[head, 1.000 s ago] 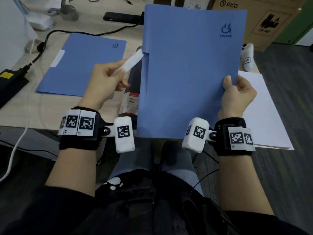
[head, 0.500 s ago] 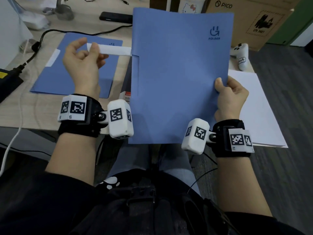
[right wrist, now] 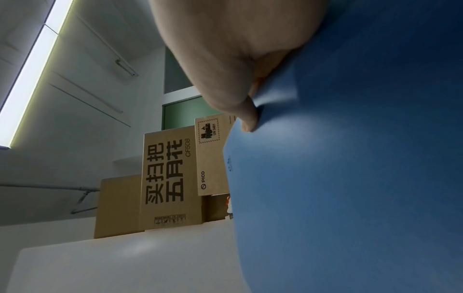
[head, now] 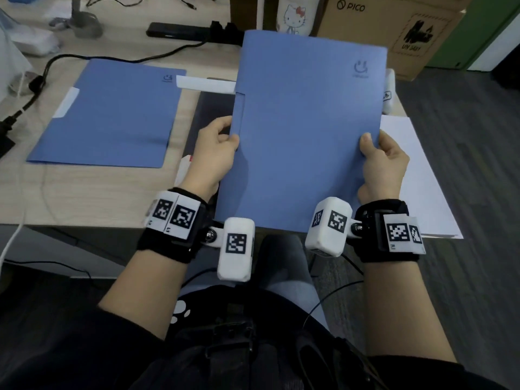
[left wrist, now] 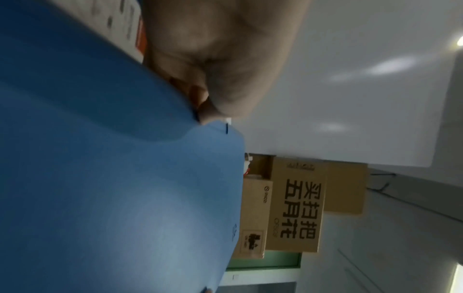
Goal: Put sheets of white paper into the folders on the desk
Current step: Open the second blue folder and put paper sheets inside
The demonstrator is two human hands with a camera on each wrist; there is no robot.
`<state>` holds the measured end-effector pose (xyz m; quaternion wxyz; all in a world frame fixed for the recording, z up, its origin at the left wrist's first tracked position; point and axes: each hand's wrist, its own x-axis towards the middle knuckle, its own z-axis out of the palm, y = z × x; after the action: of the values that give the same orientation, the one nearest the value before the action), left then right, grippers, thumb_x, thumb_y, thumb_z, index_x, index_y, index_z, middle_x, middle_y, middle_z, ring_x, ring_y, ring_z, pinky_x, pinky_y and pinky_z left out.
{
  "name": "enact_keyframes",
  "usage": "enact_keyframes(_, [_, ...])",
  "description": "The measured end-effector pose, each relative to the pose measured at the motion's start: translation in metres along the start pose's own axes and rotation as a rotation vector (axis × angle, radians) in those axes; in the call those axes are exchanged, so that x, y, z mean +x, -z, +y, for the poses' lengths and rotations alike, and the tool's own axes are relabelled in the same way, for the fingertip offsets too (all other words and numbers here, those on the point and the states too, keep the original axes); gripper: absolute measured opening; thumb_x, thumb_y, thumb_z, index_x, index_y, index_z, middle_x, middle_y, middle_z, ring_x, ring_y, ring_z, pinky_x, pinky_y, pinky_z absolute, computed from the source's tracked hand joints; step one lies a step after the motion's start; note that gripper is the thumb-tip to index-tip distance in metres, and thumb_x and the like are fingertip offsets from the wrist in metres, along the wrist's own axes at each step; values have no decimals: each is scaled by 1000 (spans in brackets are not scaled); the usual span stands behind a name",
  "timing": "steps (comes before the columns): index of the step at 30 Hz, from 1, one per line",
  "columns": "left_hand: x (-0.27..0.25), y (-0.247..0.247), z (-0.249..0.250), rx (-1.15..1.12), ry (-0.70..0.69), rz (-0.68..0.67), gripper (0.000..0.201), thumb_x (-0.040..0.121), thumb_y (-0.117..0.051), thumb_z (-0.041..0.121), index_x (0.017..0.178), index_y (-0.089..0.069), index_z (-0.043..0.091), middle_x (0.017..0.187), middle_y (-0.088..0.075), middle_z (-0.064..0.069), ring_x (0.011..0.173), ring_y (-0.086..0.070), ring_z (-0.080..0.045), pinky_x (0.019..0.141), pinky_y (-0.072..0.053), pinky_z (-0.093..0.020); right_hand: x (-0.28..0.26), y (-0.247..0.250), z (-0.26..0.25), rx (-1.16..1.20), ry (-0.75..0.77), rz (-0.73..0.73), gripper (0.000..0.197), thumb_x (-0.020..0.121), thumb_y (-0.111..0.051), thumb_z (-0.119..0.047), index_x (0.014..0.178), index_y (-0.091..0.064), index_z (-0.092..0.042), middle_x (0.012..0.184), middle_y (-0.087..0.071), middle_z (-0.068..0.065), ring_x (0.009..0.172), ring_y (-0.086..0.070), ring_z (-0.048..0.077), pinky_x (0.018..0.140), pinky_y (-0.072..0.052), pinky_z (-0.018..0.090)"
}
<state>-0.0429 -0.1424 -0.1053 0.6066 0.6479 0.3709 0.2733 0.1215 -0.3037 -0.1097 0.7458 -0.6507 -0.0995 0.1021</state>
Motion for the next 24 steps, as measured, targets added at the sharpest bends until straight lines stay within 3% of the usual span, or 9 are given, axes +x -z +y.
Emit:
enact_keyframes(2, [0,-11,-2,-40,-7,67,34,95,-41,1,122,-55,17,102,-68,-8,90,-67,-18,80,-55,-30,2,5,0,-63,-20,-55,24,91,-49,1,109,-64,-5,95,-68,1,80,-62,7,76,-52,18])
enact_keyframes(4, [2,-20,-5,-69,-9,125,35,94,-41,0,120,-57,18,95,-69,-3,85,-66,-13,79,-55,-27,2,10,0,-116,-33,-118,27,89,-50,1,110,-63,-11,105,-68,4,91,-63,13,85,-53,24])
enact_keyframes(8, [9,-30,-11,-80,-4,187,35,94,-43,0,119,-58,19,96,-69,-2,86,-66,-9,76,-53,-22,2,18,-2,-229,-60,-200,35,76,-59,-13,111,-61,-15,114,-68,3,105,-65,19,95,-52,37])
enact_keyframes(10, [12,-34,-14,-74,4,207,35,94,-43,1,121,-58,19,98,-69,-2,88,-66,-8,77,-52,-21,1,24,-3,-256,-73,-233,35,76,-61,-13,111,-61,-14,113,-68,3,105,-65,20,97,-51,41])
enact_keyframes(15, [17,-38,-22,-53,32,256,36,93,-43,-1,121,-59,15,94,-68,1,80,-63,0,70,-50,-15,-4,37,-2,-259,-89,-234,47,79,-65,-10,124,-57,-16,123,-63,3,115,-60,20,96,-51,38])
enact_keyframes(18, [20,-39,-25,-49,67,278,36,91,-43,-1,119,-60,13,91,-67,6,80,-63,-2,68,-50,-15,-5,46,-4,-225,-111,-257,40,86,-61,-5,125,-59,-12,125,-63,3,111,-63,17,91,-52,31])
enact_keyframes(21, [22,-40,-27,-44,95,298,36,88,-45,-1,118,-63,9,95,-67,3,84,-63,-9,73,-51,-19,-9,59,-5,-214,-155,-267,31,88,-61,-13,119,-63,-17,111,-70,0,99,-66,15,79,-50,25])
enact_keyframes(24, [21,-42,-27,-69,111,306,33,88,-46,-2,116,-61,5,87,-63,6,75,-59,-3,67,-49,-11,-15,63,-7,-145,-193,-242,24,91,-58,-23,112,-68,-15,102,-72,1,84,-65,16,70,-47,24])
